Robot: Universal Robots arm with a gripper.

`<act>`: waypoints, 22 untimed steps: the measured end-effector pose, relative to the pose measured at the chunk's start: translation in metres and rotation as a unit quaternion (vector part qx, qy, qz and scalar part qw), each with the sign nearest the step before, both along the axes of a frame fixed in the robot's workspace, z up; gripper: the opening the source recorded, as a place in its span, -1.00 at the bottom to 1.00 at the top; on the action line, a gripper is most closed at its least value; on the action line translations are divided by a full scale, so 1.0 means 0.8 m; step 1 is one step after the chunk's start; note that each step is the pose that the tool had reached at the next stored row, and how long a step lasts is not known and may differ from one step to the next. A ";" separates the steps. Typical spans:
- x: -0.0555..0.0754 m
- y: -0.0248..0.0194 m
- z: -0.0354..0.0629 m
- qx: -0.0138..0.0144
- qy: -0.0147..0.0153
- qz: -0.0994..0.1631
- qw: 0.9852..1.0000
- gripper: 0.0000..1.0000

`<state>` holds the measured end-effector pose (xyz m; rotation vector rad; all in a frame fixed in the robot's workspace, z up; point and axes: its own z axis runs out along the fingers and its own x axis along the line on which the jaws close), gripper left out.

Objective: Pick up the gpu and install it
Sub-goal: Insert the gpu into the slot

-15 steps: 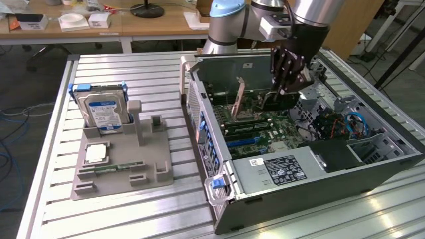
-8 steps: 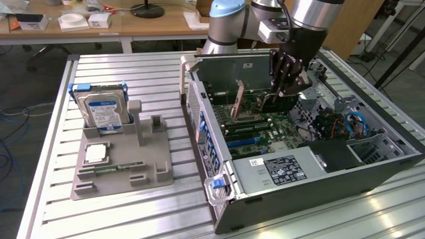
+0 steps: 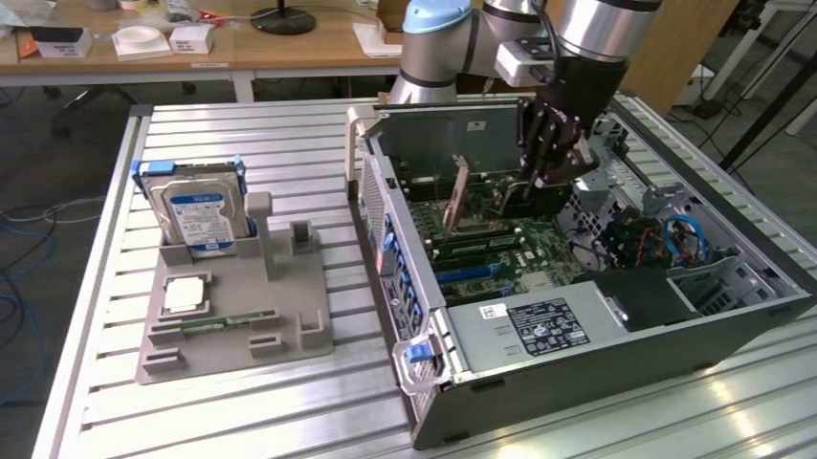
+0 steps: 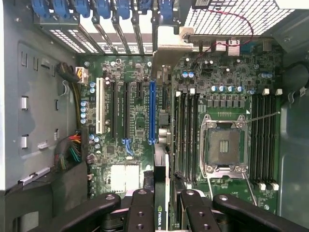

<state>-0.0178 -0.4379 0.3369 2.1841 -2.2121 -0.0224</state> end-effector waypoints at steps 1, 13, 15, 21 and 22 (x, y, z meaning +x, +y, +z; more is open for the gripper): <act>0.000 -0.0004 -0.002 0.000 0.000 0.000 1.000 -0.48; -0.004 -0.0192 -0.029 0.000 0.000 0.000 1.000 -0.48; -0.007 -0.0208 -0.034 0.000 0.000 0.000 1.000 -0.48; -0.028 -0.0208 -0.047 0.000 0.000 0.002 1.000 -0.48; -0.031 -0.0208 -0.050 0.000 0.000 0.002 1.000 -0.48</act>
